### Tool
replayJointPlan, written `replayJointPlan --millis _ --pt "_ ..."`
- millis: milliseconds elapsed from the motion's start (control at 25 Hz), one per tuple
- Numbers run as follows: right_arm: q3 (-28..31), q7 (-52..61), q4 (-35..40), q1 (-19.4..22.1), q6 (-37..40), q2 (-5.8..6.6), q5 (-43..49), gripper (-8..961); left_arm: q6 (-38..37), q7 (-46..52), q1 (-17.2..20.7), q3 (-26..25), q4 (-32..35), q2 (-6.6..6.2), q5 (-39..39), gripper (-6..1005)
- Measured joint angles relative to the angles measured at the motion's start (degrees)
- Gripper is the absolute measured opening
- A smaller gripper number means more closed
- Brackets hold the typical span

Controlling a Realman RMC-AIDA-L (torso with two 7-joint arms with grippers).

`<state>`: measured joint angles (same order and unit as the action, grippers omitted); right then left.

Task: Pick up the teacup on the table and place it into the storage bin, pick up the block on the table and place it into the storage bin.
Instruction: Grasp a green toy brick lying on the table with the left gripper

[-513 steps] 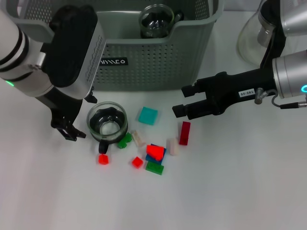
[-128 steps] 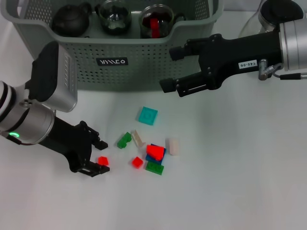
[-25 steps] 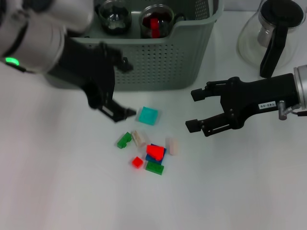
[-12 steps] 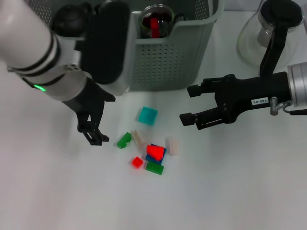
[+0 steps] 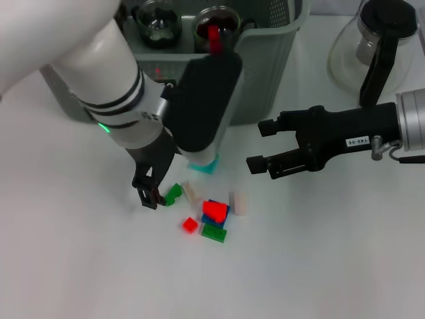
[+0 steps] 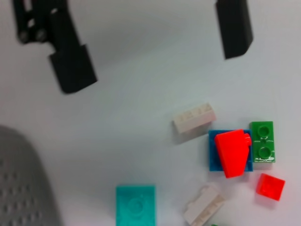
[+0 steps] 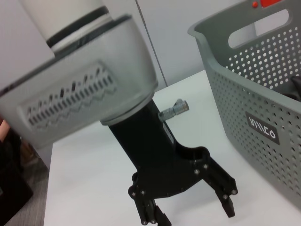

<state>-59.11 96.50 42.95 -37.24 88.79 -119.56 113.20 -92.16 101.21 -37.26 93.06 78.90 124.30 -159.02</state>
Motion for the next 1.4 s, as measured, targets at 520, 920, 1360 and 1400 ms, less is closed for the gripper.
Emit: replayJointPlan --millis 520,920,1360,1400 --pt "0.52 0.97 -2.65 -0.40 -3.07 -0.51 -0.01 940 2.03 -4.75 -3.31 4.07 -8.18 -0.73 -0.05 917" --pt "0.62 0.83 -3.22 -0.47 -3.65 -0.59 -0.16 941 3.43 -5.39 -4.47 4.76 -11.88 -0.43 -0.06 907" --pt "0.84 0.48 -3.51 -0.17 -3.72 -0.59 -0.18 940 4.13 -5.41 -4.43 4.82 -12.13 -0.30 -0.07 897" --pt "0.84 0.45 -3.53 -0.15 -3.72 -0.59 -0.18 940 4.16 -5.41 -4.42 4.83 -12.15 -0.29 -0.08 896"
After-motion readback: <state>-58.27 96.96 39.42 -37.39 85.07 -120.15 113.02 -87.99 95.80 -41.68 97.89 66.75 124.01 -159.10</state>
